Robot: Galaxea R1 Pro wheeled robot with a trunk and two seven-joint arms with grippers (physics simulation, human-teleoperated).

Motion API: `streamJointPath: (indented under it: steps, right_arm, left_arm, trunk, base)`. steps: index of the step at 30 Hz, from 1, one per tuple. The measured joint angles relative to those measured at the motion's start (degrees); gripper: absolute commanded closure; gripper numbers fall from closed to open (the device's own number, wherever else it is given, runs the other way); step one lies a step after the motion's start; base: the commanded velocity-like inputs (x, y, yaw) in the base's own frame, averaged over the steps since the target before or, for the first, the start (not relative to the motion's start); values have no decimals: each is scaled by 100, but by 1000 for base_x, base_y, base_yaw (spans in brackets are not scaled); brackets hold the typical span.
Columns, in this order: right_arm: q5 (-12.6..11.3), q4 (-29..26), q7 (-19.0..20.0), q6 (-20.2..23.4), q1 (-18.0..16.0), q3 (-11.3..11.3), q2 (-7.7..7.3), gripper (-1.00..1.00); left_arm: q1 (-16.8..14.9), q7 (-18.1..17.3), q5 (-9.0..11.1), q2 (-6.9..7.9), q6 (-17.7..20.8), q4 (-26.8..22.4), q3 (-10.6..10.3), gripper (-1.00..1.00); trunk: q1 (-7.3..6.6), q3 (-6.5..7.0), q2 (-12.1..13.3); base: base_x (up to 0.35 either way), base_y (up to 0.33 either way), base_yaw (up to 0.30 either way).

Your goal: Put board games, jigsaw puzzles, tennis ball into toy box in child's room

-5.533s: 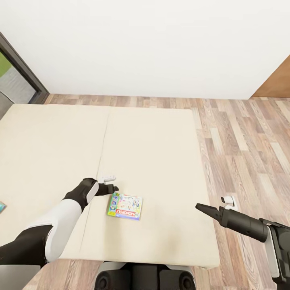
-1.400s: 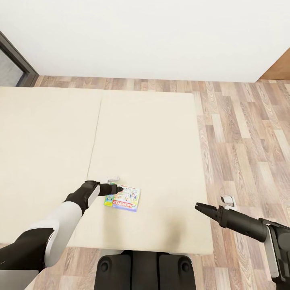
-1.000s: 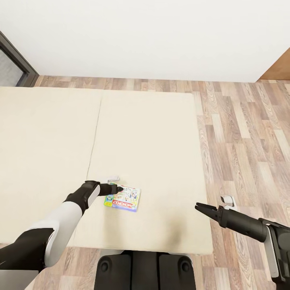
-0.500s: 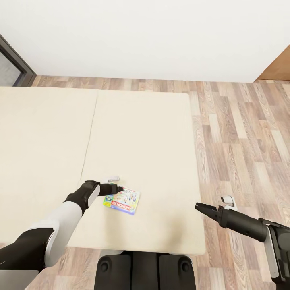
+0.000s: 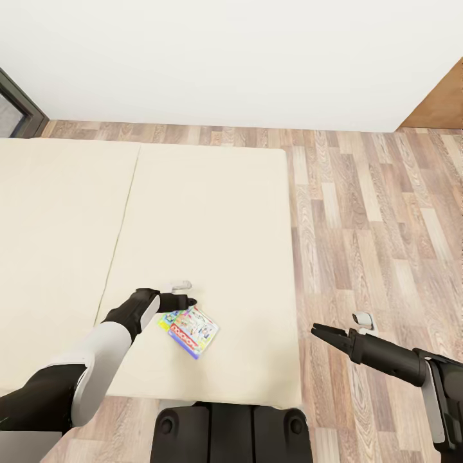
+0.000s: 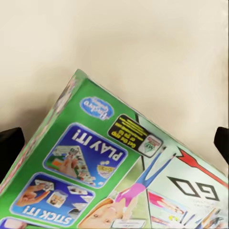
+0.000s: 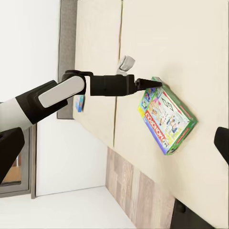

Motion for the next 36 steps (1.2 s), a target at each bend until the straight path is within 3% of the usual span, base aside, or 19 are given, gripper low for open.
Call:
streamJointPath:
  steps: [11, 30, 36]
  right_arm:
    - [-2, 1, 1, 0, 0, 0, -1, -100]
    - [-3, 2, 5, 0, 0, 0, -1, -100]
    - [-3, 2, 5, 0, 0, 0, -1, -100]
  left_arm:
    - [0, 1, 3, -14, 1, 1, 4, -100]
    - [0, -10, 6, 18, -3, 0, 16, -100]
    - [0, -13, 32, 104, -17, -12, 54, -100]
  trunk:
    - [0, 0, 0]
    - [0, 0, 0]
    - [0, 0, 0]
  base:
    - [0, -229, 0]
    - [0, -9, 0]
    - [0, 0, 0]
